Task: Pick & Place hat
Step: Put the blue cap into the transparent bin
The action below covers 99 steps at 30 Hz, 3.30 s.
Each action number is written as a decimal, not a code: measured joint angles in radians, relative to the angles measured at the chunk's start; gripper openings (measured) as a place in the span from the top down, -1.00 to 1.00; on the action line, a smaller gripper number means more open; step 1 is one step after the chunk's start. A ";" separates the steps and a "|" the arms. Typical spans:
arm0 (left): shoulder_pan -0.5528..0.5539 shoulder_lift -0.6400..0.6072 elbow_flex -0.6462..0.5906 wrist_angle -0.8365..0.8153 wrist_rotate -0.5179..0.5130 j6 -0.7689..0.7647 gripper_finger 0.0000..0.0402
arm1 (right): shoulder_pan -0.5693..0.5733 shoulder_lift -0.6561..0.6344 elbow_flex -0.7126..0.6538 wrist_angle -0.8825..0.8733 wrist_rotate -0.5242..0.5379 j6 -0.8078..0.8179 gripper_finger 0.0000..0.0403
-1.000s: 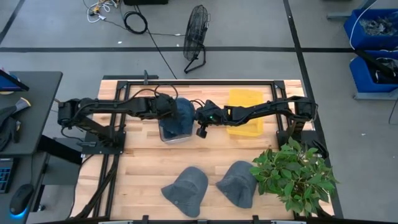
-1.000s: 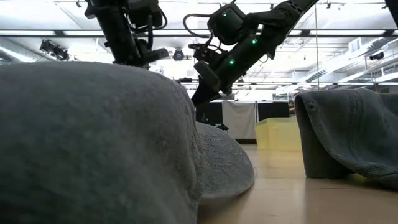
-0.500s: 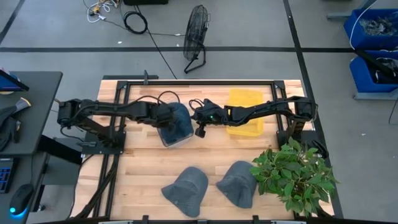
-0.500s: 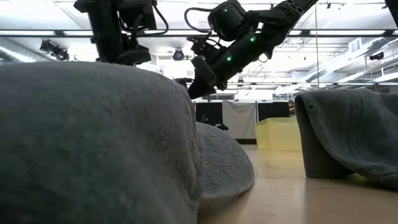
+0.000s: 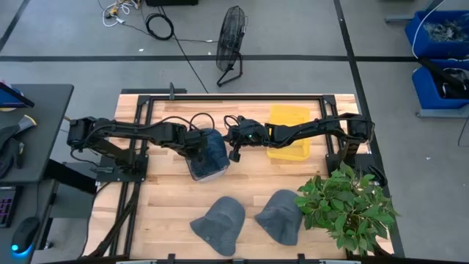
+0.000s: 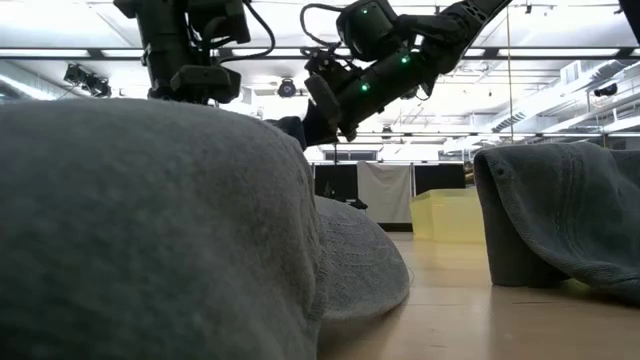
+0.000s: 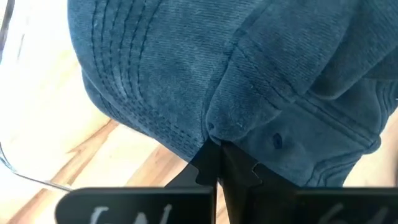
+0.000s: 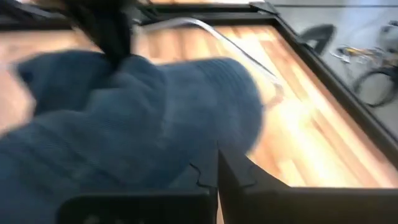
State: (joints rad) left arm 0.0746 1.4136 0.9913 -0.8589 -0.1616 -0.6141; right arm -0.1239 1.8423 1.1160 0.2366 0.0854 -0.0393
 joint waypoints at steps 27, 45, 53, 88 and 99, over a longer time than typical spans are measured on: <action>-0.080 0.004 0.199 -0.237 -0.024 0.053 0.43 | -0.057 0.021 -0.002 0.038 -0.027 -0.023 1.00; 0.047 0.126 0.242 -0.069 -0.270 0.131 0.67 | 0.012 0.021 -0.002 0.045 -0.172 -0.131 1.00; 0.011 0.159 0.242 -0.149 -0.178 0.170 0.93 | -0.012 0.021 -0.002 -0.032 -0.039 -0.128 1.00; 0.013 0.148 0.046 0.096 -0.190 0.124 0.99 | -0.020 0.021 -0.002 -0.079 -0.102 -0.135 0.99; 0.012 0.157 0.043 0.036 -0.190 0.109 0.99 | -0.026 0.021 -0.002 -0.060 -0.102 -0.138 0.99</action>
State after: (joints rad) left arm 0.0868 1.5707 1.0344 -0.8230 -0.3520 -0.5048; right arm -0.1497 1.8637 1.1145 0.1762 -0.0166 -0.1772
